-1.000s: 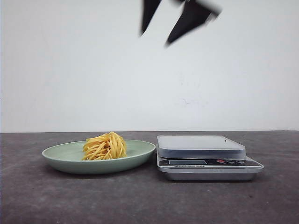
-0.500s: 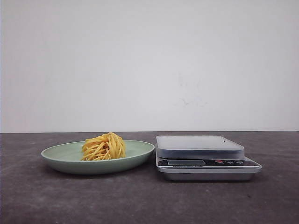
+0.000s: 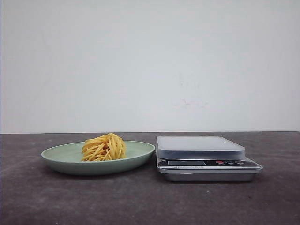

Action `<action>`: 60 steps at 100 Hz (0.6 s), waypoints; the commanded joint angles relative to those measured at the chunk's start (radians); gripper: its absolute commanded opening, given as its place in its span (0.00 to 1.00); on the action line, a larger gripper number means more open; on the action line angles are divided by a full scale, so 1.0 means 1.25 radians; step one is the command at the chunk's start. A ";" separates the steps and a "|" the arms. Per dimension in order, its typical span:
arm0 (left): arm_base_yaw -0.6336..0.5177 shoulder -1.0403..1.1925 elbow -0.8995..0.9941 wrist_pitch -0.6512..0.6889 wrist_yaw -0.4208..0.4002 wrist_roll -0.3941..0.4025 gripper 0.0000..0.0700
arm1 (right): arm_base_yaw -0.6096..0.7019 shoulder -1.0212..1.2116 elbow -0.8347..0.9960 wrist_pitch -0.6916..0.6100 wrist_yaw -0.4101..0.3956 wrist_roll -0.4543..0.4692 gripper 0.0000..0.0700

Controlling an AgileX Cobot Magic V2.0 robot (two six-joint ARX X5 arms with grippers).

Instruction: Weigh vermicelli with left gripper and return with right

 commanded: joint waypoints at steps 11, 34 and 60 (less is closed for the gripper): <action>-0.002 0.005 -0.005 0.019 -0.002 0.008 0.55 | 0.012 -0.028 -0.022 0.022 0.019 0.020 0.54; -0.002 0.005 -0.006 0.033 -0.002 0.008 0.55 | 0.012 -0.027 -0.022 0.022 0.018 0.021 0.54; -0.002 0.005 -0.006 0.033 0.004 0.011 0.01 | 0.012 -0.027 -0.022 0.023 0.018 0.023 0.01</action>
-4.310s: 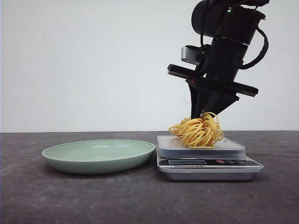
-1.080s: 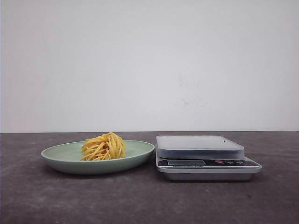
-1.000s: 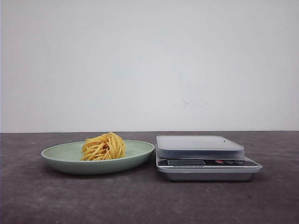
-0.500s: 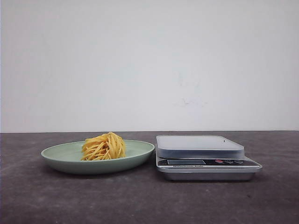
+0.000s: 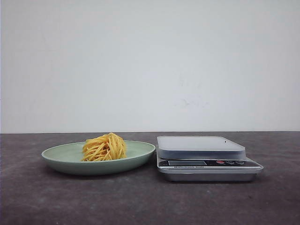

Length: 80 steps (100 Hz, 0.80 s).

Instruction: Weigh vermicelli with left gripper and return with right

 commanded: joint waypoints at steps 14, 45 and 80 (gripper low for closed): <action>-0.002 0.005 0.007 0.009 0.006 0.010 0.01 | 0.009 0.002 0.007 0.013 0.002 0.007 0.01; -0.002 0.005 0.007 0.028 0.006 0.010 0.02 | 0.009 0.002 0.007 0.011 0.004 0.012 0.01; -0.002 0.005 0.007 0.029 0.006 0.010 0.02 | 0.009 0.002 0.007 0.011 0.004 0.012 0.01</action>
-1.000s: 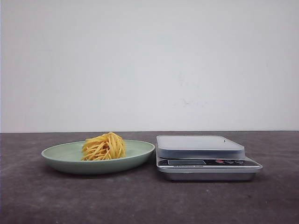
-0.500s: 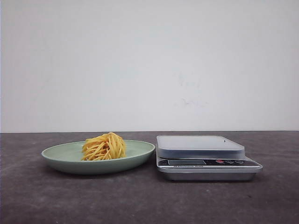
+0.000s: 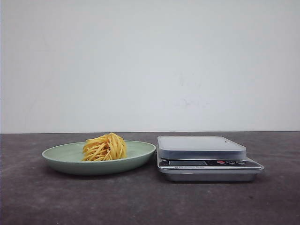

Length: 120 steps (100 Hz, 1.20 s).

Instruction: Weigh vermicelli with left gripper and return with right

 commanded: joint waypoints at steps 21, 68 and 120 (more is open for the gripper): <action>-0.002 0.005 0.007 0.014 -0.005 0.009 0.02 | 0.009 0.002 0.007 0.010 0.004 0.009 0.01; 0.044 0.019 -0.185 0.595 -0.051 0.198 0.02 | 0.009 0.002 0.007 0.010 0.004 0.009 0.01; 0.138 0.016 -0.660 0.956 -0.002 0.200 0.02 | 0.009 0.002 0.007 0.011 0.004 0.009 0.01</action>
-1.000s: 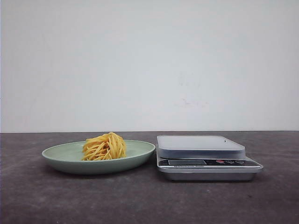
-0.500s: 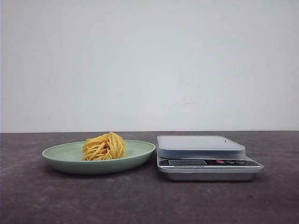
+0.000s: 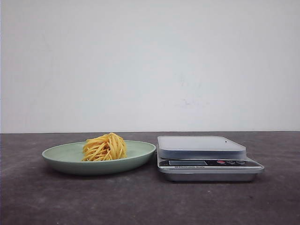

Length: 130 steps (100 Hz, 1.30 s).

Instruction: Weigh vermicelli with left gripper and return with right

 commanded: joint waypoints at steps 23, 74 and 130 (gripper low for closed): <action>0.002 -0.020 -0.075 0.039 0.005 0.011 0.02 | 0.009 0.002 0.007 0.010 0.004 0.009 0.01; 0.002 -0.019 -0.075 -0.106 0.008 0.017 0.02 | 0.009 0.002 0.007 0.010 0.004 0.009 0.01; 0.002 -0.019 -0.074 -0.105 0.007 0.017 0.02 | 0.009 0.002 0.007 0.010 0.004 0.009 0.01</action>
